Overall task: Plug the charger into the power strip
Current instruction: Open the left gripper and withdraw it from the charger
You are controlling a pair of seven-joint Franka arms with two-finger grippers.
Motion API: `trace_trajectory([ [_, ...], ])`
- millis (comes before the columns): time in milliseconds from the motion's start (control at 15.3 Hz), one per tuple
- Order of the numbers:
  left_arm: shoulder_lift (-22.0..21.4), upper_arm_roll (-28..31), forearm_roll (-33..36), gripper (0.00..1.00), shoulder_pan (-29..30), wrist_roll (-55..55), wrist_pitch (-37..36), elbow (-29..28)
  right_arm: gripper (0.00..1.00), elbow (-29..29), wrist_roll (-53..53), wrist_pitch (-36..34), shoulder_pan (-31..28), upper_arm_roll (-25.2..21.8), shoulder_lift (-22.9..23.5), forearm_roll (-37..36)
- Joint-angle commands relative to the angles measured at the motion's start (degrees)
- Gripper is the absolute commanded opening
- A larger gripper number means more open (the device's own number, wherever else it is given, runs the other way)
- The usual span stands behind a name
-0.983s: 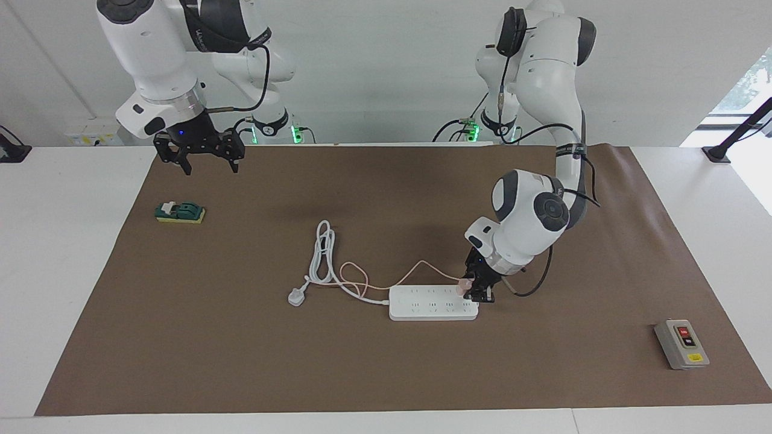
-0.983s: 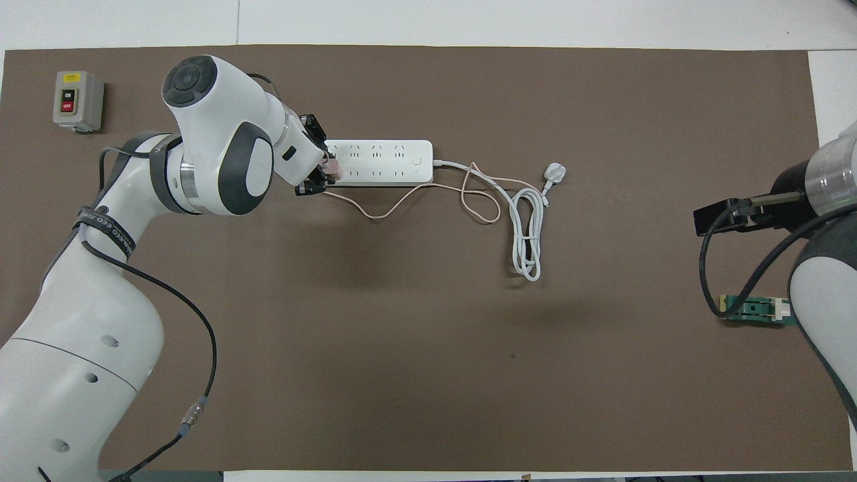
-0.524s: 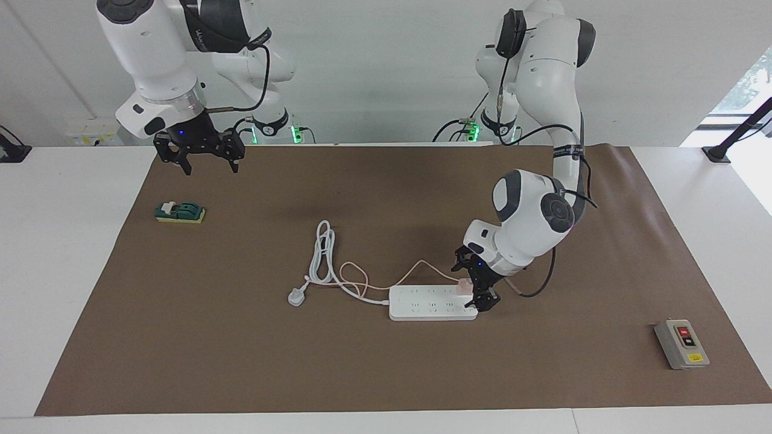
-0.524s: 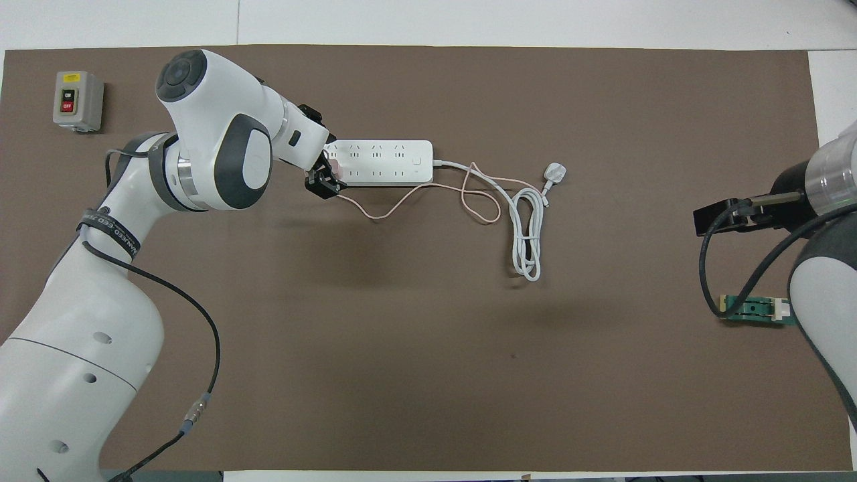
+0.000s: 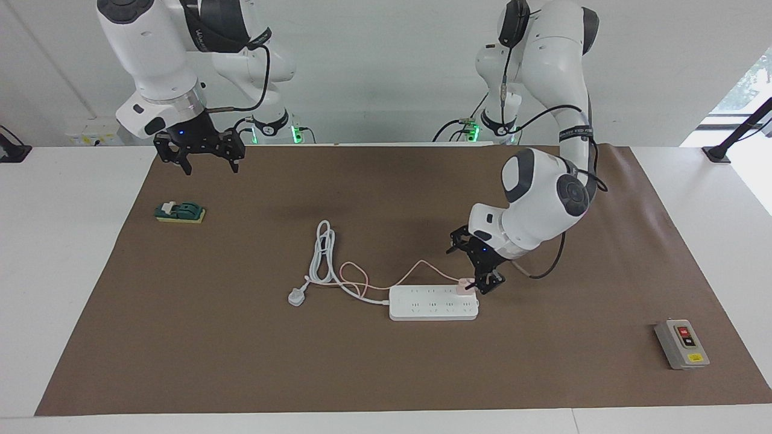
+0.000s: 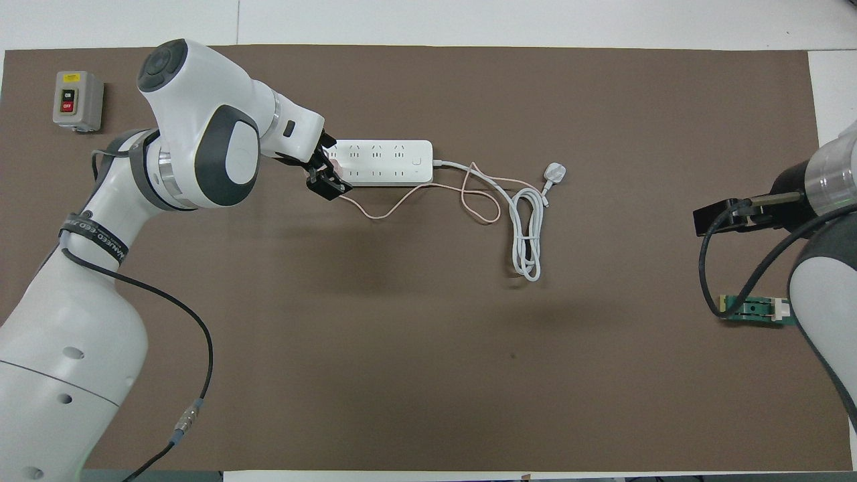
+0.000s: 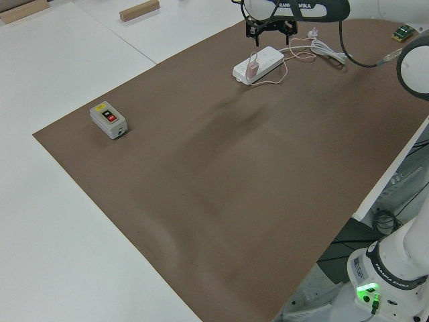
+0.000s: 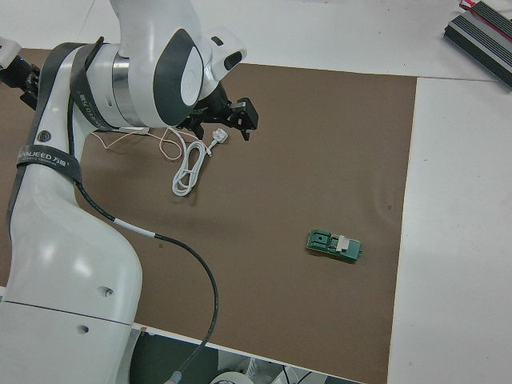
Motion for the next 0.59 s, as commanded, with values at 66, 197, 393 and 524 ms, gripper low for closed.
trace_trajectory([
  [66, -7.53, 0.49, 4.61, 1.0, 1.3, -19.02, -11.55, -0.84, 1.0, -1.33, -1.23, -0.41, -1.15, 0.57, -1.44, -0.62],
  [197, -10.17, 0.58, 5.15, 1.0, 3.84, -19.65, -16.64, -1.1, 1.0, -1.33, -1.23, -0.41, -1.15, 0.57, -1.44, -0.62],
  [393, -13.77, 0.58, 5.58, 1.0, 7.63, -27.34, -19.65, -1.45, 1.0, -1.33, -1.23, -0.41, -1.15, 0.57, -1.44, -0.62],
  [524, -15.18, 1.45, 11.78, 1.0, 7.81, -40.68, -19.3, -1.63, 1.0, -1.33, -1.23, -0.41, -1.15, 0.57, -1.44, -0.62],
])
